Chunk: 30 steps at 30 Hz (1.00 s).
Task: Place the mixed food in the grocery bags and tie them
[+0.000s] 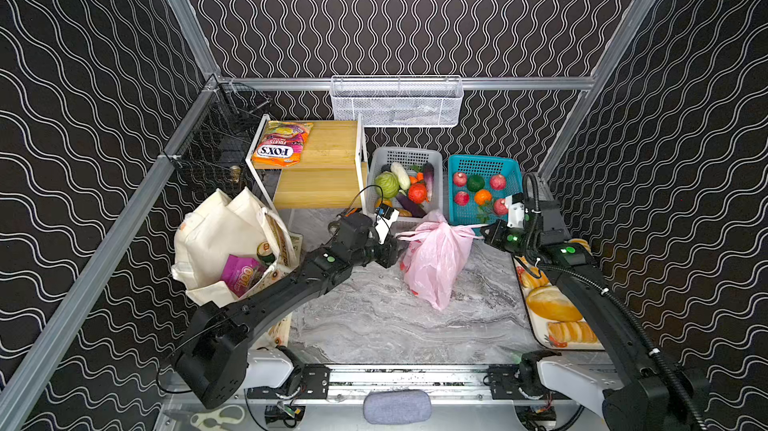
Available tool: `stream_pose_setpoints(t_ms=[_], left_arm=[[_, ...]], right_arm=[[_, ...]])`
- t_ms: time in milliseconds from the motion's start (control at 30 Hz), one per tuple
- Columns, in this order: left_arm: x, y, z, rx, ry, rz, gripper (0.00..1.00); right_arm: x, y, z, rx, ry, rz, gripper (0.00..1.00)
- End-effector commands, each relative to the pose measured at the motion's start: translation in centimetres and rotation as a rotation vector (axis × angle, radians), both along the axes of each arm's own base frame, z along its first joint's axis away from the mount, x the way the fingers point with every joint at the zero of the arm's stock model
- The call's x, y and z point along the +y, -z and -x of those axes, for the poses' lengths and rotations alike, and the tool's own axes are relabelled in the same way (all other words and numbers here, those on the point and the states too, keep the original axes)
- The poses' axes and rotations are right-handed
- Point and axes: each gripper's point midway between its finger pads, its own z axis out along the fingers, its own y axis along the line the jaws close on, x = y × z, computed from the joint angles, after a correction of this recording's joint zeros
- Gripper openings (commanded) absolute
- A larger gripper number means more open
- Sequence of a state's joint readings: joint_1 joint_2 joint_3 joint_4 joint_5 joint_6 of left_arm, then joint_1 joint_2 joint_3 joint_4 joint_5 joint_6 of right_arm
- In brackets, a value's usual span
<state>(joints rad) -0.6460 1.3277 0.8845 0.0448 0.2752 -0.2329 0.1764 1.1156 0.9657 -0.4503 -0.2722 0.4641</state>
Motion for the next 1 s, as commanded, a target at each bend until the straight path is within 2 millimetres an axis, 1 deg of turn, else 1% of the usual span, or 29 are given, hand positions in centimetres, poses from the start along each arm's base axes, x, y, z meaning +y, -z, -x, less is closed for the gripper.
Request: stream_pose_setpoints(t_ms=[0, 67, 133, 233, 300, 367, 433, 467, 533, 600, 633, 667, 733, 800, 967], left_arm=[[-0.9, -1.8, -0.1, -0.077, 0.072, 0.016, 0.5], [-0.7, -2.1, -0.2, -0.042, 0.06, 0.034, 0.57], [-0.7, -2.6, 0.1, 0.011, 0.059, 0.084, 0.68], [-0.4, -3.2, 0.6, 0.12, 0.071, 0.148, 0.75], [0.2, -3.3, 0.3, 0.209, 0.035, 0.18, 0.83], [1.0, -3.0, -0.3, 0.321, -0.017, 0.2, 0.83], [1.0, -3.8, -0.8, 0.396, -0.02, 0.28, 0.83], [1.2, -3.8, -1.0, 0.425, -0.032, 0.309, 0.83], [1.3, -3.7, -1.5, 0.495, -0.051, 0.364, 0.79], [1.0, -3.3, -1.5, 0.54, -0.035, 0.367, 0.72], [0.9, -2.9, -1.4, 0.553, -0.03, 0.358, 0.71], [0.8, -2.8, -1.3, 0.561, -0.024, 0.355, 0.69], [0.4, -2.8, -1.1, 0.57, 0.003, 0.377, 0.62], [0.3, -2.6, -1.1, 0.579, 0.009, 0.393, 0.56], [0.1, -1.2, -1.1, 0.606, 0.013, 0.369, 0.46]], right_arm=[[0.2, -0.1, -0.2, -0.004, -0.001, -0.015, 0.0], [0.2, -0.2, -0.1, -0.006, 0.0, -0.014, 0.0], [0.2, -0.3, -0.2, -0.012, 0.003, -0.016, 0.0], [0.2, -0.3, -0.2, -0.01, 0.002, -0.018, 0.0], [0.3, -0.2, -0.1, -0.003, 0.003, -0.024, 0.0], [0.3, -0.1, -0.1, -0.003, 0.003, -0.035, 0.0], [0.5, 0.0, -0.1, -0.003, 0.001, -0.045, 0.0], [0.5, 0.0, -0.1, -0.002, 0.001, -0.048, 0.0], [0.5, 0.1, -0.1, 0.002, 0.0, -0.051, 0.0], [0.5, 0.0, -0.1, 0.0, -0.001, -0.051, 0.0], [0.6, -0.1, -0.1, -0.003, -0.003, -0.049, 0.0], [0.5, -0.1, -0.1, -0.004, -0.001, -0.048, 0.0], [0.5, -0.1, -0.1, -0.008, 0.001, -0.05, 0.0], [0.6, -0.2, -0.2, -0.01, -0.001, -0.054, 0.0], [0.8, -0.2, -0.2, -0.005, -0.006, -0.064, 0.0]])
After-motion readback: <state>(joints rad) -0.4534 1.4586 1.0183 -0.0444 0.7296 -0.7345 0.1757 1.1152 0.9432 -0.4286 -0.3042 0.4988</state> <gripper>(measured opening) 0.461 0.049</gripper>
